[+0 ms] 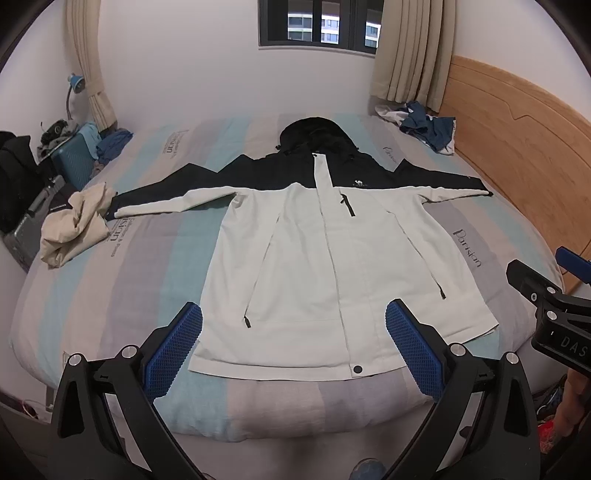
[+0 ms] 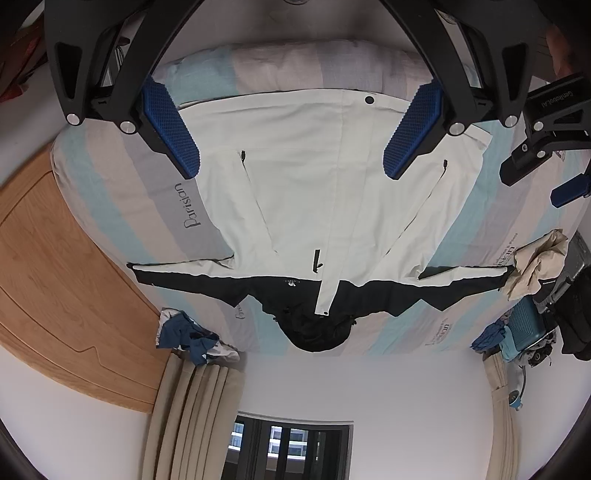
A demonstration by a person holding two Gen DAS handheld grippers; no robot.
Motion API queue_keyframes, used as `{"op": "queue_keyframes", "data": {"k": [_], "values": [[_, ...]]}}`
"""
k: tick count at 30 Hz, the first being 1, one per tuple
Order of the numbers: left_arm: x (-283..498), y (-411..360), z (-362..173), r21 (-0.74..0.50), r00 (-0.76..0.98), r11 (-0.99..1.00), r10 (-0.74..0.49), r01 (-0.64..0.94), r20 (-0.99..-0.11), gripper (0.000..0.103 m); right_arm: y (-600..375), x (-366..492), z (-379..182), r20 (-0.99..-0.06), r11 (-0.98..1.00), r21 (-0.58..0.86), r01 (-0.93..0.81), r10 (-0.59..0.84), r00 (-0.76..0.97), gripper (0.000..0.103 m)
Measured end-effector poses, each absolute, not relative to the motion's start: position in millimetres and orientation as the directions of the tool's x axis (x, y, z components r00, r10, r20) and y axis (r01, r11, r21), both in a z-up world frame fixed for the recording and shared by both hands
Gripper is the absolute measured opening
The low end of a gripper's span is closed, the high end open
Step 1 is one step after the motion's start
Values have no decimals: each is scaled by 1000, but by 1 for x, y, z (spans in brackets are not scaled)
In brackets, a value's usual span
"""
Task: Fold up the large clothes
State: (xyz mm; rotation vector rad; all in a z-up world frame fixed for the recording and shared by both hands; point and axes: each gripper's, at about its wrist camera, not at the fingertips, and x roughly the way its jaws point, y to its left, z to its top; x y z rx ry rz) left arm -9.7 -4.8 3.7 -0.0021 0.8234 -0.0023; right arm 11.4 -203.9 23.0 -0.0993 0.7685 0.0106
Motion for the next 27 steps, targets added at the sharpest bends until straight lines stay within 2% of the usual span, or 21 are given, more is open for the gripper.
{"op": "queue_keyframes", "data": {"k": [8, 12, 16, 27], "values": [[15, -10, -7, -3, 671, 1000, -11, 14, -742, 97, -217, 29, 22, -697, 997, -64, -43, -13, 717, 96], [42, -17, -22, 22, 658, 1000, 9, 12, -753, 97, -234, 49, 19, -659, 998, -41, -50, 10, 752, 96], [71, -22, -27, 42, 652, 999, 16, 24, -758, 97, -246, 83, 8, -675, 999, -33, -43, 9, 738, 96], [214, -2, -56, 45, 642, 998, 5, 46, -767, 97, -236, 214, -18, -695, 997, -74, -20, -37, 718, 96]]}}
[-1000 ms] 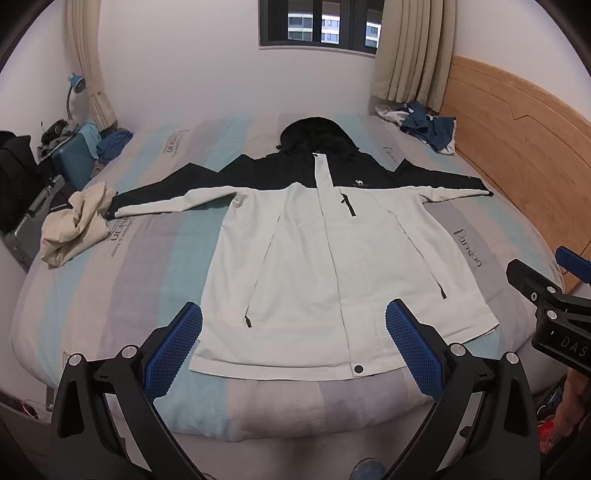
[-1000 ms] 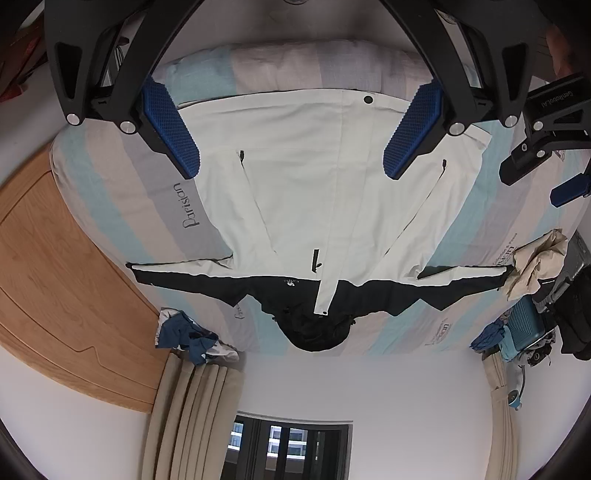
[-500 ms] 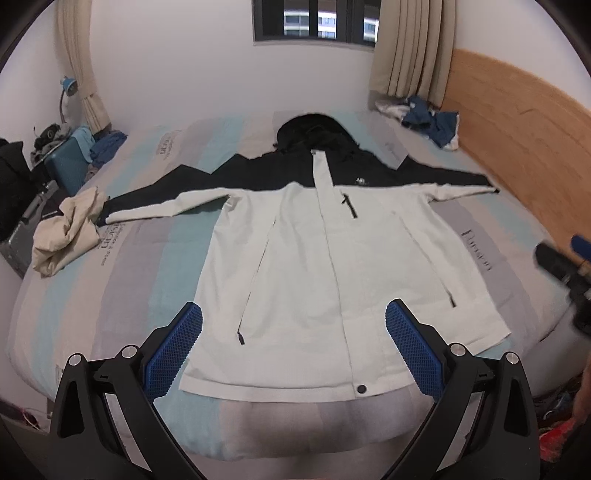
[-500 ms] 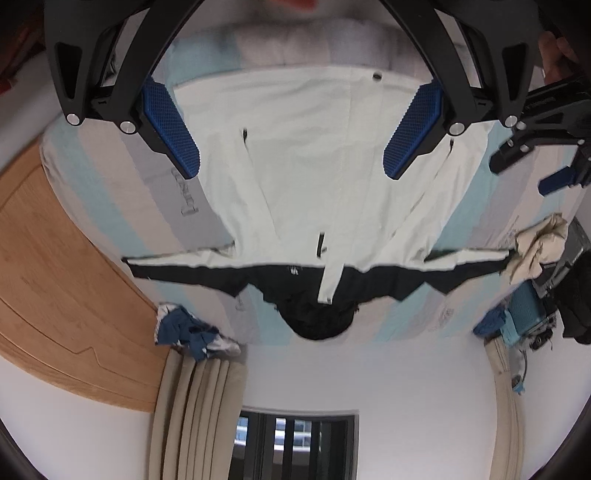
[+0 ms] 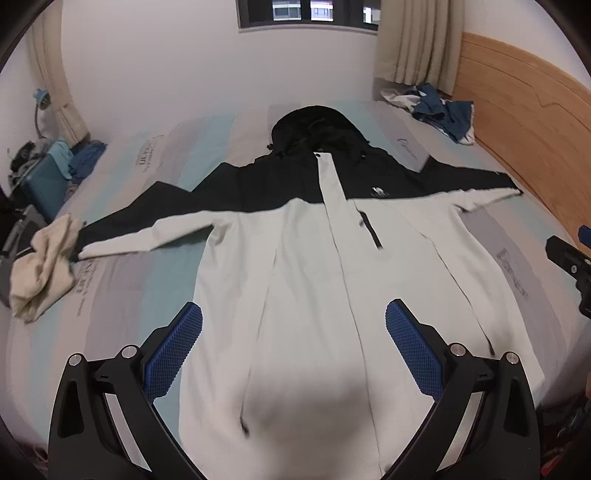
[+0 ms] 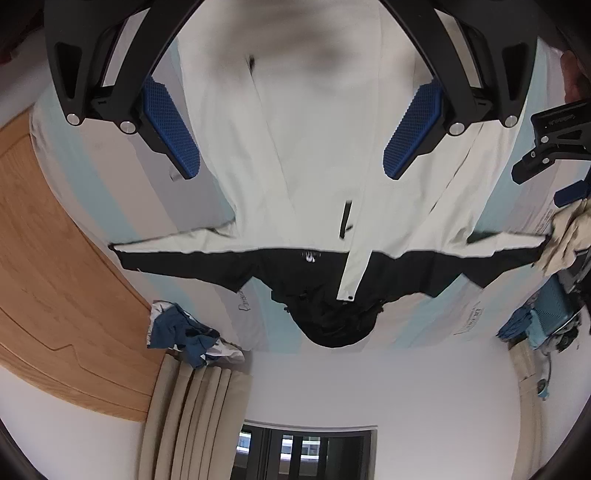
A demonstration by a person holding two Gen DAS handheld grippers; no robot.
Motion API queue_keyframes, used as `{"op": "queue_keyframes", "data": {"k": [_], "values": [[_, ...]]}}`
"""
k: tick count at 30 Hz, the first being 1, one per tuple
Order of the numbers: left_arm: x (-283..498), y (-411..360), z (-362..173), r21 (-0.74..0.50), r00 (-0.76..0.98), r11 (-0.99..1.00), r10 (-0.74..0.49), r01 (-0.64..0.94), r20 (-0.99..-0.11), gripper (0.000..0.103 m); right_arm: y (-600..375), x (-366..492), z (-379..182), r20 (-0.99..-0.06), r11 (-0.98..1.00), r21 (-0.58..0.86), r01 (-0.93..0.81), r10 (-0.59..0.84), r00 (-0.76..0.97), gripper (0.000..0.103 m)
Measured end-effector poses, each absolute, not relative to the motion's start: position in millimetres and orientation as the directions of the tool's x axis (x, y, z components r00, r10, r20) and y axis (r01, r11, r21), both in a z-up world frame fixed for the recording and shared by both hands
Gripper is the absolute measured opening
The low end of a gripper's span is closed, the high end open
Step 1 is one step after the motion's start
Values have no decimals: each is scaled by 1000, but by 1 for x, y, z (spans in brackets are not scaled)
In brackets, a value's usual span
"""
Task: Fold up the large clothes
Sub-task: 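Reach the right tool toward the black sleeve cuff and close on it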
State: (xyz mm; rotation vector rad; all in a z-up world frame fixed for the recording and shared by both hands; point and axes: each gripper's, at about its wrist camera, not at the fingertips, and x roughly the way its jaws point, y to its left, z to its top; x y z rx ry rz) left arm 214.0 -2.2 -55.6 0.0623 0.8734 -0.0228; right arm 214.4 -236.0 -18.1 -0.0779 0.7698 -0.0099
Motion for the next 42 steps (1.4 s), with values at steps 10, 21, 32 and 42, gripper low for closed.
{"op": "queue_keyframes", "data": {"k": [10, 21, 32, 42], "values": [[370, 27, -78, 25, 654, 996, -36, 84, -755, 97, -225, 355, -44, -716, 998, -49, 44, -66, 695, 96], [498, -14, -104, 32, 639, 994, -40, 101, -768, 97, -331, 481, -77, -727, 983, -158, 95, -180, 663, 96], [572, -93, -156, 18, 581, 998, -16, 53, -813, 97, -570, 585, -152, -782, 949, -293, 119, -309, 542, 96], [634, -130, -201, 16, 531, 998, 50, -68, -846, 97, -781, 634, -199, -849, 917, -241, 317, -358, 389, 90]]}}
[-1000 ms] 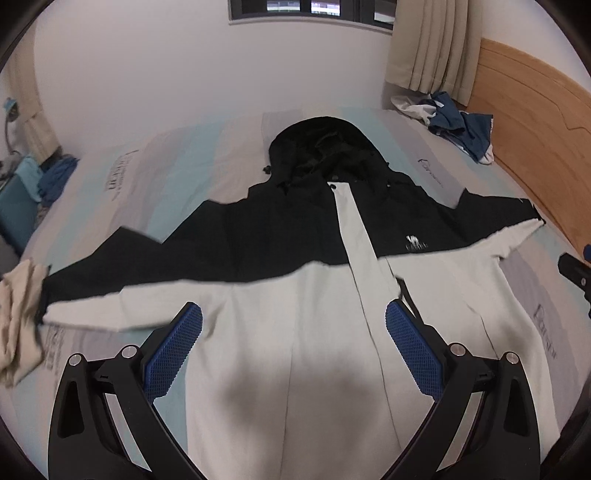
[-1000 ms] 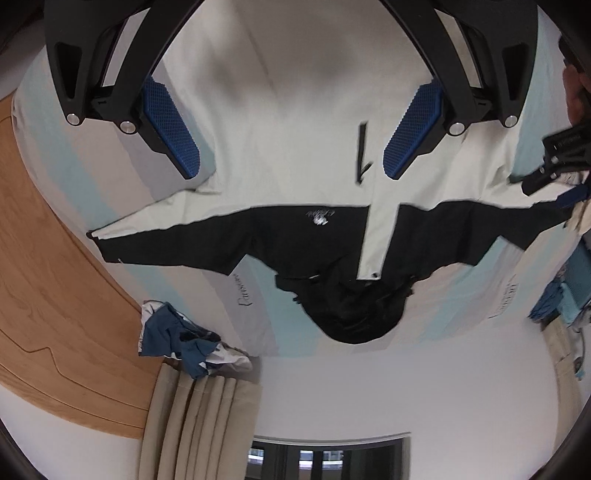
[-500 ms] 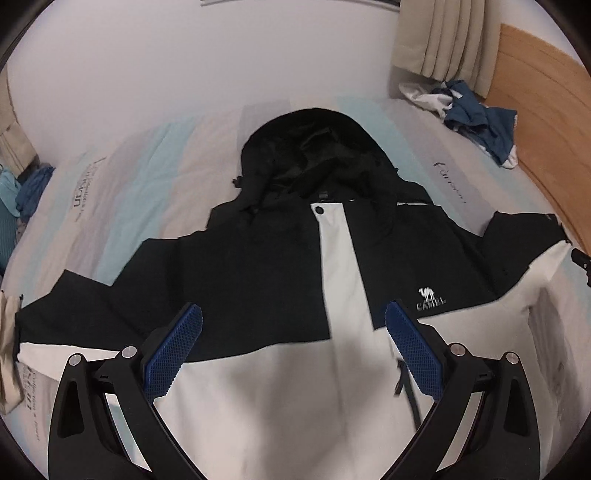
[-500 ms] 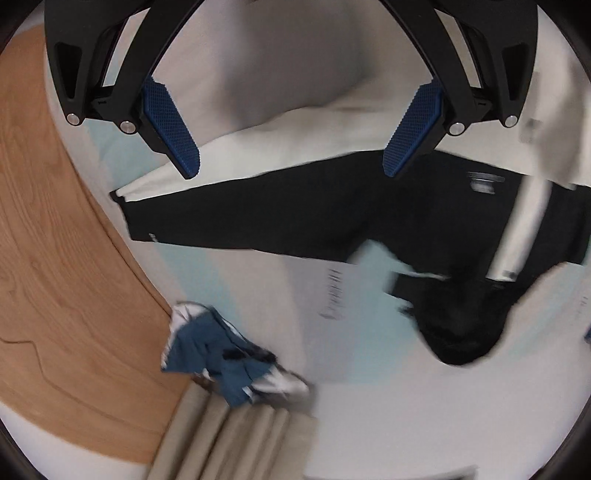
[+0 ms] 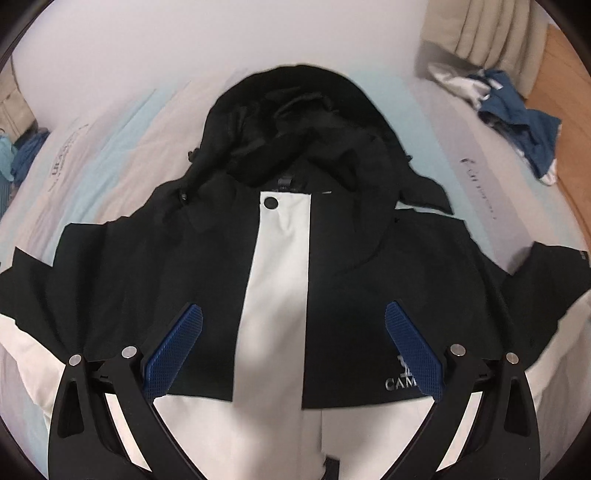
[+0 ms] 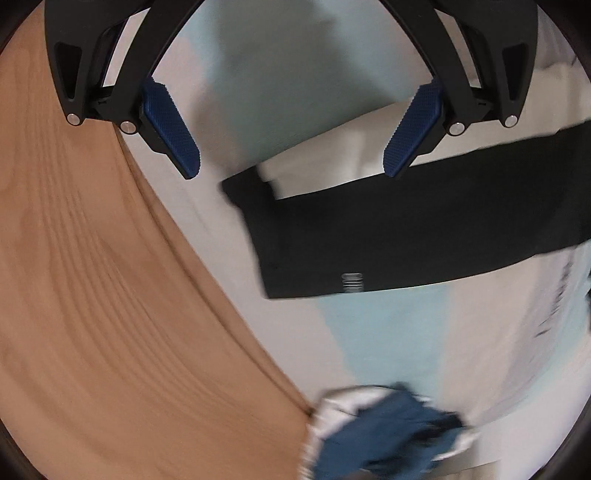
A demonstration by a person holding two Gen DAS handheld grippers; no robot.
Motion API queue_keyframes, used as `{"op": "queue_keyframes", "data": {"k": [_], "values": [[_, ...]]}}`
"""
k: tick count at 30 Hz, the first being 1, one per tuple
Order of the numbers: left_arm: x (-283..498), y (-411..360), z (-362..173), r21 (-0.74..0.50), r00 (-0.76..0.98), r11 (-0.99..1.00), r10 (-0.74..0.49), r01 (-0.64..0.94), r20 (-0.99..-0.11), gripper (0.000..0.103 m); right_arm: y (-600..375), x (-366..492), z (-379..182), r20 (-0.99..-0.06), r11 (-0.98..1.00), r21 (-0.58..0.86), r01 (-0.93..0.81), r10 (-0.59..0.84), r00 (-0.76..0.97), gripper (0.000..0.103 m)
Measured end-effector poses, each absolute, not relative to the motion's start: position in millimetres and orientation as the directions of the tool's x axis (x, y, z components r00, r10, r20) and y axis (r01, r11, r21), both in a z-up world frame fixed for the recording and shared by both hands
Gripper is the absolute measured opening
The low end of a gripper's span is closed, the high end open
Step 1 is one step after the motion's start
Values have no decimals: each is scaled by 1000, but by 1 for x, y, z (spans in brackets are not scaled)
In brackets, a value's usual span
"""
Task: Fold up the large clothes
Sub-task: 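Reach the right tool toward the black sleeve cuff and close on it, then lift the sleeve cuff with the right tool and carry it across the jacket body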
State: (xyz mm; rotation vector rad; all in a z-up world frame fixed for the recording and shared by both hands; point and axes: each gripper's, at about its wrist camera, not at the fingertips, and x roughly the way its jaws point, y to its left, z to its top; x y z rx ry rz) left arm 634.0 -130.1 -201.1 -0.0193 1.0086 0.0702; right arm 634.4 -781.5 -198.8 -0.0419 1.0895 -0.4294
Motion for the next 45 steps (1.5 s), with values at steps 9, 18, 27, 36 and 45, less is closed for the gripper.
{"op": "queue_keyframes", "data": {"k": [9, 18, 27, 36, 45], "values": [[659, -154, -232, 106, 518, 994, 94, -7, -850, 97, -843, 640, -238, -903, 926, -122, 358, -253, 348, 64], [667, -156, -257, 127, 487, 992, 111, 1, -867, 97, -851, 640, -241, -917, 934, -38, 356, -174, 358, 32], [663, -154, -255, 156, 494, 988, 133, 6, -859, 97, -835, 639, -216, -929, 936, -1, 351, -131, 347, 17], [645, -143, -237, 186, 524, 983, 159, -2, -836, 97, -783, 626, -174, -889, 939, 3, 343, -155, 431, 14], [626, -106, -217, 189, 585, 982, 138, 27, -799, 97, -665, 622, -98, -833, 978, -114, 176, -191, 519, 10]]}}
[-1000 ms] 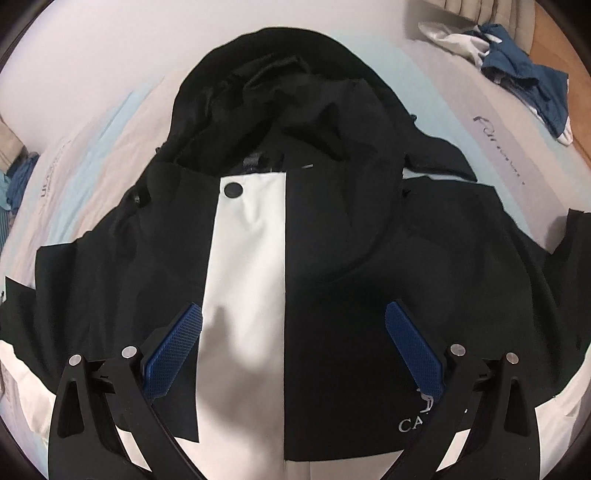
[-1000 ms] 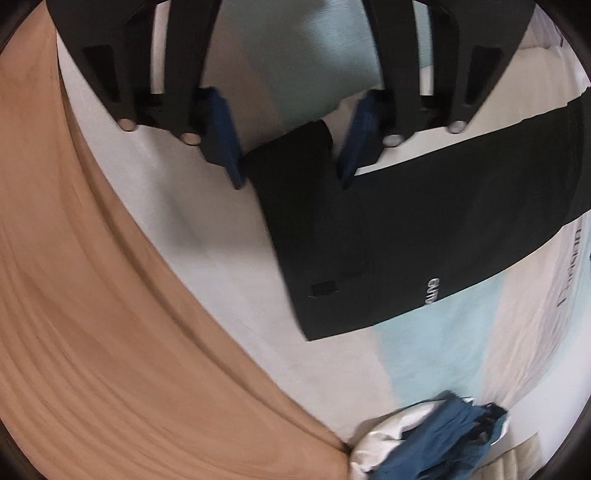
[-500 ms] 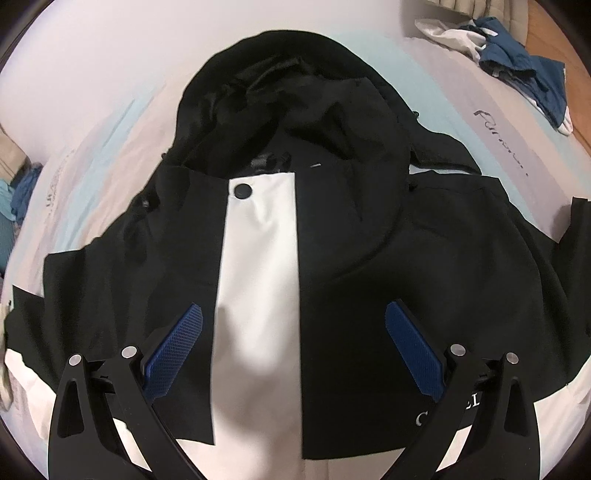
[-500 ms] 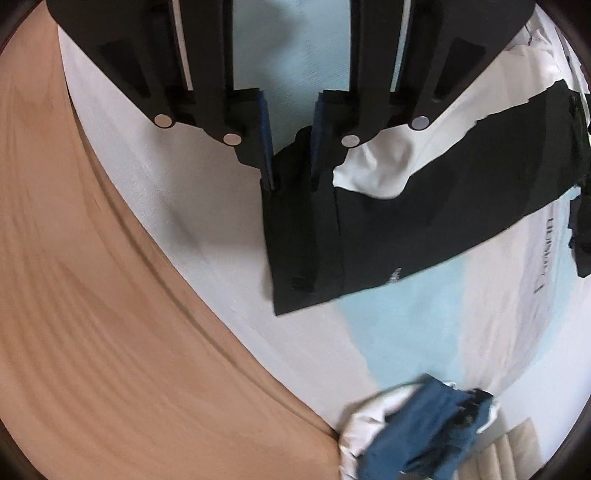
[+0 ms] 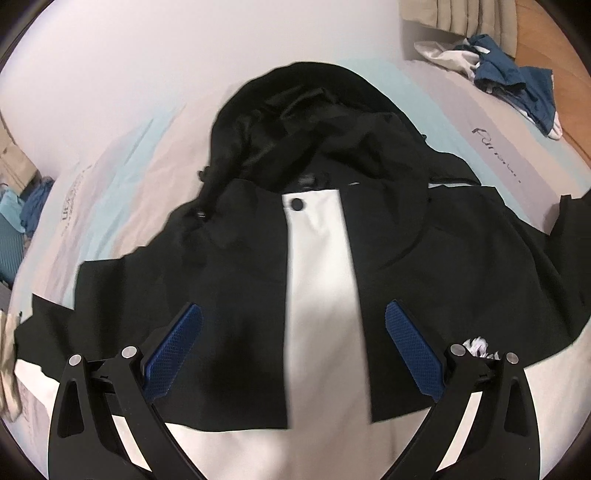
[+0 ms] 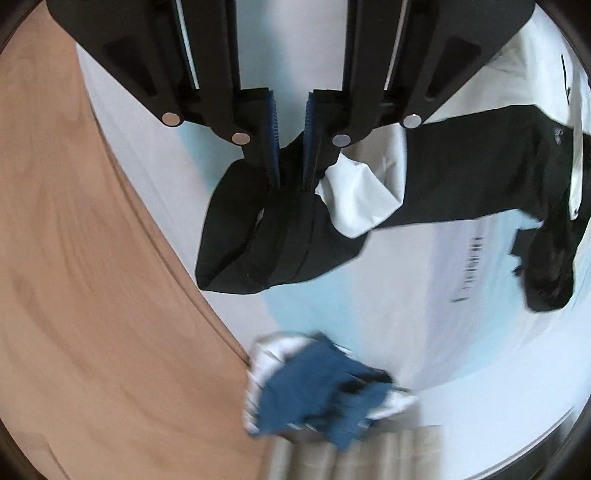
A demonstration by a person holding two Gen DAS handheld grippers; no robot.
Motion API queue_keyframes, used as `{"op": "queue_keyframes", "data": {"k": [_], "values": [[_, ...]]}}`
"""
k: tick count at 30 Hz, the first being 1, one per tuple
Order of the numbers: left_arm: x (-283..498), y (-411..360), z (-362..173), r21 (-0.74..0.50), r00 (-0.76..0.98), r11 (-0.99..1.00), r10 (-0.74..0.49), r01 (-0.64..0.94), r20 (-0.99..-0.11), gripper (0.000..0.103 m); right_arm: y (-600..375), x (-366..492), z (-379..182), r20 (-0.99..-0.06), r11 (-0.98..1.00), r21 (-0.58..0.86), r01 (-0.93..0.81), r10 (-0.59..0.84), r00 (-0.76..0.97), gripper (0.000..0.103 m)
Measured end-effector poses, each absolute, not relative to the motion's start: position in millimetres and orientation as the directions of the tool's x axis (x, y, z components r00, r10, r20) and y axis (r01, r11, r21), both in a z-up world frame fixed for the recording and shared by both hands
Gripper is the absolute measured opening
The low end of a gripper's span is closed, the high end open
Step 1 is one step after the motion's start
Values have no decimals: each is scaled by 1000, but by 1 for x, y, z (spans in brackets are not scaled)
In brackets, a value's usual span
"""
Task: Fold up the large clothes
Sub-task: 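Lift the sleeve cuff with the right tool and carry it across the jacket body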
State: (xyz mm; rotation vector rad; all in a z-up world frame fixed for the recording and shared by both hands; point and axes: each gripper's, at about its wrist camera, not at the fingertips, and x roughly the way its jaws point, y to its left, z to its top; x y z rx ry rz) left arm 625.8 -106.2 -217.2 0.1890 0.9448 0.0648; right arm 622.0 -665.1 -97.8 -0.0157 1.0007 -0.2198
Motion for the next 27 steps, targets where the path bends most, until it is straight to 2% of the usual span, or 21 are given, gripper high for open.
{"op": "queue_keyframes", "data": {"k": [7, 13, 20, 27], "values": [[612, -41, -176, 197, 624, 979, 125, 48, -772, 97, -514, 630, -42, -808, 989, -143, 35, -137, 573, 8], [590, 44, -145, 240, 641, 971, 170, 23, -749, 97, -372, 628, -27, -807, 988, -126, -89, -50, 589, 8], [559, 158, -135, 243, 619, 967, 234, -71, -750, 97, -201, 624, -52, -821, 972, -71, -225, 71, 566, 8], [522, 265, -141, 224, 573, 956, 294, -192, -765, 97, -71, 621, -92, -847, 958, -36, -285, 122, 517, 8]]}}
